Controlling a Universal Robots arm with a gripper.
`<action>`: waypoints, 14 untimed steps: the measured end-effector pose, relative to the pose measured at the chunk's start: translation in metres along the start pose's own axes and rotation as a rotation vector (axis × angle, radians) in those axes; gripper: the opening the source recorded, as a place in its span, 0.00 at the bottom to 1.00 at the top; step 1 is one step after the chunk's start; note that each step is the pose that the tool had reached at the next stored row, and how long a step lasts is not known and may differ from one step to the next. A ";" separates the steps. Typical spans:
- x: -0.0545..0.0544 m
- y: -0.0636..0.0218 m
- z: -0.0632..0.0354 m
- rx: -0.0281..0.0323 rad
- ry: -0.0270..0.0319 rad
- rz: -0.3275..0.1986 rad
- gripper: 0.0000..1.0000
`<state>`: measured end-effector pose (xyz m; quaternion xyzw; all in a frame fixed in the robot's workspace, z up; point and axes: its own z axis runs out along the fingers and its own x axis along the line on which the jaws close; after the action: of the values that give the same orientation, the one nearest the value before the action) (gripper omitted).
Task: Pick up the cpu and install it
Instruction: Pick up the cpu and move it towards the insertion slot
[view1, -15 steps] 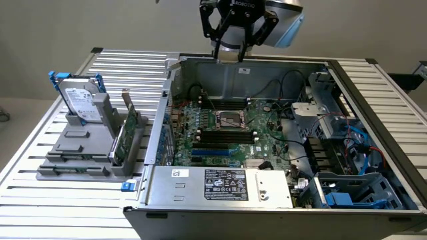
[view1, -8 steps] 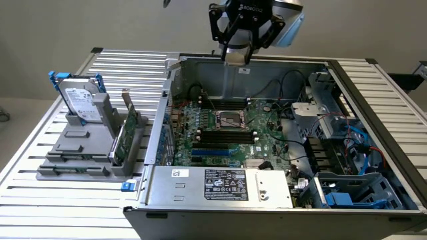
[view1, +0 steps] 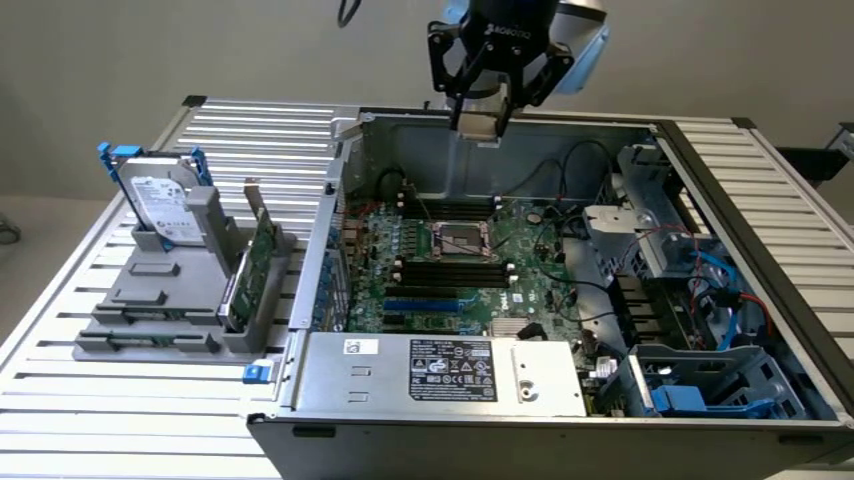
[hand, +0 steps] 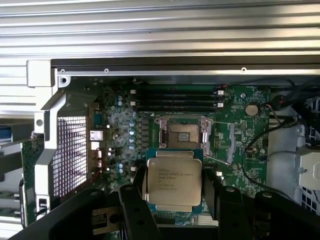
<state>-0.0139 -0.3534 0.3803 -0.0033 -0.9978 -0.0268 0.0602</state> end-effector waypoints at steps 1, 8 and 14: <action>-0.001 0.0011 0.0018 0.0000 0.0000 0.000 0.55; -0.004 0.0083 0.0144 0.0000 -0.0005 0.000 0.55; -0.005 0.0103 0.0216 -0.0002 -0.0094 0.000 0.55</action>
<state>-0.0116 -0.3420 0.3588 -0.0033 -0.9981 -0.0269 0.0555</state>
